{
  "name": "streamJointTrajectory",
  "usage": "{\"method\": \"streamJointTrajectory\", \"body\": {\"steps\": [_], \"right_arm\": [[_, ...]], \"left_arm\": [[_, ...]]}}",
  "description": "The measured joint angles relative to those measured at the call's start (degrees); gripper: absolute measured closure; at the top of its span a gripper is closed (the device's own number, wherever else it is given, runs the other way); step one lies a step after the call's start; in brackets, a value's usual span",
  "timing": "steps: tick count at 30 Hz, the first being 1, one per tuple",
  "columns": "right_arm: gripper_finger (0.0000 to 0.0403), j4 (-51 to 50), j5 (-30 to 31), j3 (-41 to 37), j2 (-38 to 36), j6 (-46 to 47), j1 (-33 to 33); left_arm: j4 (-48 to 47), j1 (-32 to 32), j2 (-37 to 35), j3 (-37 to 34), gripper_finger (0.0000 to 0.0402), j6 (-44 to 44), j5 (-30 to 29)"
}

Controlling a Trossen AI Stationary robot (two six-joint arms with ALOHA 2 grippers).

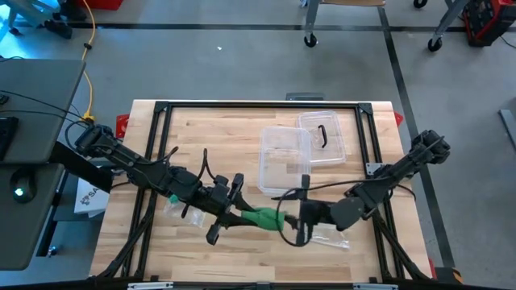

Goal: Roll bandage
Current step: Roll the green bandage

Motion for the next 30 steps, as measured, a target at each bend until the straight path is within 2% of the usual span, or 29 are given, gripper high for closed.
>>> {"method": "streamJointTrajectory", "body": {"steps": [3,5,7,9,13,19,24,30], "right_arm": [[0.0347,1.31,0.95,0.00,0.81,-0.11,-1.18],[0.0386,1.32,5.07,0.00,1.35,-1.58,-1.80],[0.0388,0.35,11.38,0.00,2.01,-1.29,-2.51],[0.0397,-2.43,14.12,0.00,2.03,-0.92,-3.28],[0.0401,-5.85,13.92,-1.84,1.92,4.24,-3.89],[0.0402,-4.71,13.84,-10.53,1.92,11.79,-1.73],[0.0402,6.21,11.96,-17.32,3.34,11.97,2.41],[0.0402,19.08,12.33,-17.75,4.37,-1.02,4.52]], "left_arm": [[0.02,-0.02,0.00,0.00,0.0316,-0.35,0.02],[0.02,-0.07,0.00,0.00,0.0313,-1.67,0.25],[-0.03,-0.16,0.00,0.00,0.0306,-3.37,0.31],[-0.05,-0.45,0.00,0.00,0.0296,-4.63,0.74],[-0.44,-1.84,0.04,0.00,0.0272,-6.57,0.62],[-0.49,-3.56,0.09,0.00,0.0250,-6.36,-2.07],[0.05,-3.72,0.09,0.00,0.0250,-4.34,-6.02],[0.24,-3.28,0.07,0.02,0.0267,-1.72,-8.59]]}}
